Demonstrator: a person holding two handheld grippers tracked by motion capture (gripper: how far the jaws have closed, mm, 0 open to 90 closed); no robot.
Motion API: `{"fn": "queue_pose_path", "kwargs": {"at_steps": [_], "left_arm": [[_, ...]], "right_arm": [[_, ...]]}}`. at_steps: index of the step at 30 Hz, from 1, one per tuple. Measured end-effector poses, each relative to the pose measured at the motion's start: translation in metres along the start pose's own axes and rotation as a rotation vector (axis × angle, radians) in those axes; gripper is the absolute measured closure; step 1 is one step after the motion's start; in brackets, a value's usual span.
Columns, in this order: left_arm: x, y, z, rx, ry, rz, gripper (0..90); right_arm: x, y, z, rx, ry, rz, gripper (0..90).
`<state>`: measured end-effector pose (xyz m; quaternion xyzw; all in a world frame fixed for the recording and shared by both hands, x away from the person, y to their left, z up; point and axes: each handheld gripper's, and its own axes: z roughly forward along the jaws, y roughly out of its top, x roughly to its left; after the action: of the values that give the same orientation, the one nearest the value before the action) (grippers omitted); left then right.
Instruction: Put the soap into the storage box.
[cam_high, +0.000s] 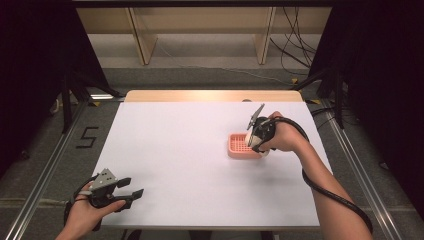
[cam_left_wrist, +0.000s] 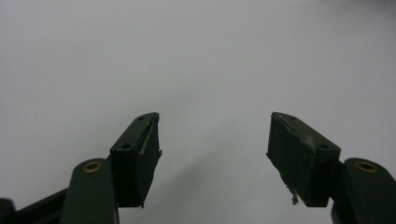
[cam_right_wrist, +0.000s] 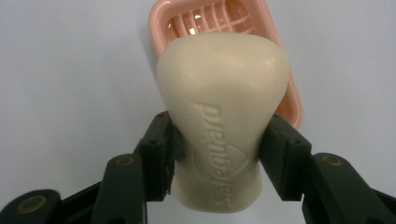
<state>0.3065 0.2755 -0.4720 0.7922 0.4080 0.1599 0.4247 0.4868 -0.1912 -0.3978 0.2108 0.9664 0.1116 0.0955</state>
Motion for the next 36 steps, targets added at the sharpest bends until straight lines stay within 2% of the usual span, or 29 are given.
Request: {"fn": "queue_pose_path", "kwargs": {"at_steps": [3, 8, 10, 14, 18, 19, 22, 29, 30, 32, 34, 36], "left_arm": [[0.000, 0.000, 0.000, 0.000, -0.001, 0.000, 33.7], [0.001, 0.000, 0.000, 0.003, -0.006, 0.006, 33.7], [0.000, 0.000, -0.001, 0.007, 0.004, 0.006, 33.7], [0.001, 0.000, 0.000, 0.004, 0.001, 0.005, 33.7], [0.001, 0.000, 0.000, 0.002, -0.005, 0.005, 33.7], [0.001, 0.000, 0.000, -0.001, -0.008, 0.008, 33.7], [0.001, 0.000, 0.000, 0.003, -0.002, 0.006, 33.7], [0.001, 0.000, 0.000, 0.003, -0.004, 0.006, 33.7], [0.002, 0.000, 0.000, -0.002, -0.009, 0.013, 33.7], [0.001, 0.000, 0.000, 0.000, -0.009, 0.008, 33.7], [0.001, 0.000, 0.000, 0.000, -0.008, 0.005, 33.7], [0.001, 0.000, 0.000, 0.000, -0.008, 0.005, 33.7]], "right_arm": [[-0.001, 0.002, 0.000, -0.007, 0.009, -0.018, 50.4], [-0.001, 0.004, 0.001, -0.003, 0.002, -0.012, 50.4], [-0.002, 0.004, 0.002, -0.010, 0.010, -0.027, 50.4], [-0.001, 0.006, 0.002, -0.003, 0.002, -0.014, 50.4], [-0.002, 0.007, 0.004, -0.007, 0.007, -0.028, 50.4], [-0.001, 0.007, 0.003, -0.003, 0.001, -0.016, 50.3], [-0.002, 0.008, 0.004, -0.004, 0.008, -0.031, 50.4], [-0.001, 0.011, 0.006, 0.001, 0.011, -0.031, 50.4], [0.001, 0.011, 0.006, 0.009, -0.001, -0.007, 50.3], [-0.001, 0.012, 0.008, -0.001, 0.008, -0.033, 50.3], [0.000, 0.012, 0.008, 0.006, 0.002, -0.025, 50.3], [-0.001, 0.012, 0.009, -0.003, 0.007, -0.040, 50.4]]}}
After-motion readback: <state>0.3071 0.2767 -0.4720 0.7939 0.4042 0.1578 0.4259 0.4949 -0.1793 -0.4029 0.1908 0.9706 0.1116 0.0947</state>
